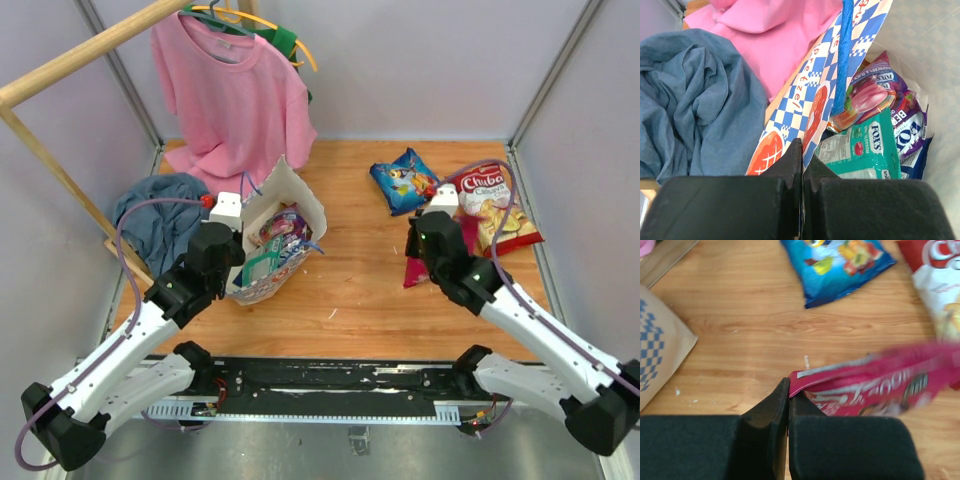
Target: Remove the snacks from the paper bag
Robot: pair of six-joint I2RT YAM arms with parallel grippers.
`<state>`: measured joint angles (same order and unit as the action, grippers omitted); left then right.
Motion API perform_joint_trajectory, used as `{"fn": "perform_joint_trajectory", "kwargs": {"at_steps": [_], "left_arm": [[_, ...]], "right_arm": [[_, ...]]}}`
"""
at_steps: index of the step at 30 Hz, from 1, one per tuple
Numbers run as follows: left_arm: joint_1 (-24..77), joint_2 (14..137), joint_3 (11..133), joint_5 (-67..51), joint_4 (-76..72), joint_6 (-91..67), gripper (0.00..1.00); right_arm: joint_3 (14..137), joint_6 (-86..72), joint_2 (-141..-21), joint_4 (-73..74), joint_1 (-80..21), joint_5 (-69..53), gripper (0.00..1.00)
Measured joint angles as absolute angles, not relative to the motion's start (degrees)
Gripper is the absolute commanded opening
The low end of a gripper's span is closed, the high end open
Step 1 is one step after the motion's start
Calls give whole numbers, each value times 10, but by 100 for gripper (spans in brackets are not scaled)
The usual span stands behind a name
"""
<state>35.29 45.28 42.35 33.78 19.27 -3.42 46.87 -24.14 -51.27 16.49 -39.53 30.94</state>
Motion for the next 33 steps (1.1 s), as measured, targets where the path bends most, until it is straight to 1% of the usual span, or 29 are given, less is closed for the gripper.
{"fn": "perform_joint_trajectory", "kwargs": {"at_steps": [3, 6, 12, 21, 28, 33], "left_arm": [[349, 453, 423, 335, 193, -34, 0], [344, 453, 423, 330, 191, -34, 1], [338, 457, 423, 321, 189, -34, 1], [331, 459, 423, 311, 189, -35, 1], [330, 459, 423, 306, 189, -34, 1], [328, 459, 423, 299, 190, -34, 1]], "right_arm": [[505, -246, -570, 170, -394, 263, 1], [532, -255, -601, 164, -394, 237, 1], [554, -275, -649, 142, -399, 215, 1], [626, -283, -731, 133, -437, 212, 1], [635, -268, -709, 144, -480, 250, 1], [634, -252, -622, 177, -484, 295, 1]]}}
